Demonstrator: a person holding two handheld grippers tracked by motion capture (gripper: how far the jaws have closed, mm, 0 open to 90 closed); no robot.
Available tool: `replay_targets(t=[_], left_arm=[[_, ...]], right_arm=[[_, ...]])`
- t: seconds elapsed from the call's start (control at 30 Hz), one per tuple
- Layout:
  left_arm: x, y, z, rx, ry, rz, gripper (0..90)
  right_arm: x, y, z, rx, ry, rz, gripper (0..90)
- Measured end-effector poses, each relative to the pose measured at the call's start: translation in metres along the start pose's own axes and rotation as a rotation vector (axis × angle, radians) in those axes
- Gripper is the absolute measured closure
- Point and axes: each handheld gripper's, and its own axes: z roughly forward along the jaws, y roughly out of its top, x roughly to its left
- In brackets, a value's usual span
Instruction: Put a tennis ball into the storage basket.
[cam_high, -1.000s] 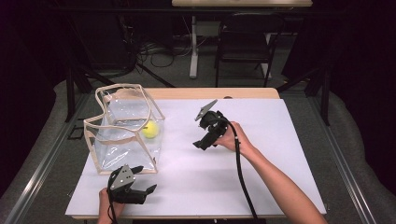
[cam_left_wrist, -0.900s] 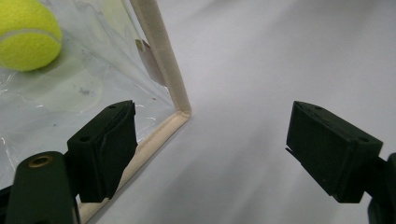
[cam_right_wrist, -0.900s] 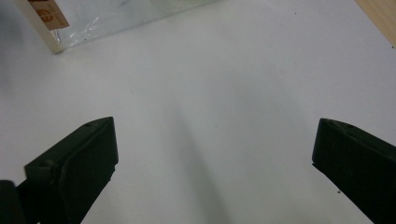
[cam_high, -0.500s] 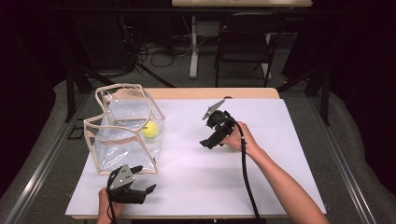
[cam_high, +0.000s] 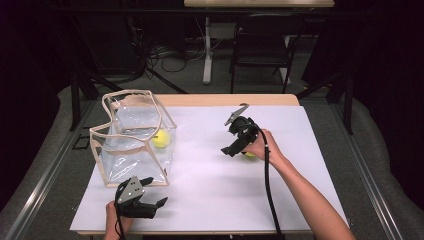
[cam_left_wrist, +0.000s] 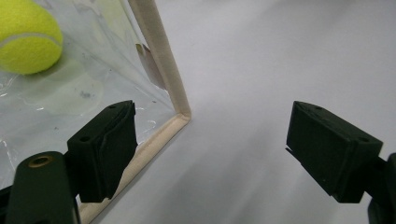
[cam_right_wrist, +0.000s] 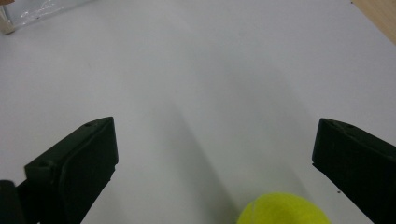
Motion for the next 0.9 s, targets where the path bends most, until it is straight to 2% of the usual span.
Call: replay_targets(t=[0.9], left_arm=[[0.000,0.000,0.002,0.006,-0.003,0.001,16.2]], right_arm=[[-0.030,-0.032,0.000,0.060,-0.047,0.068,0.0]])
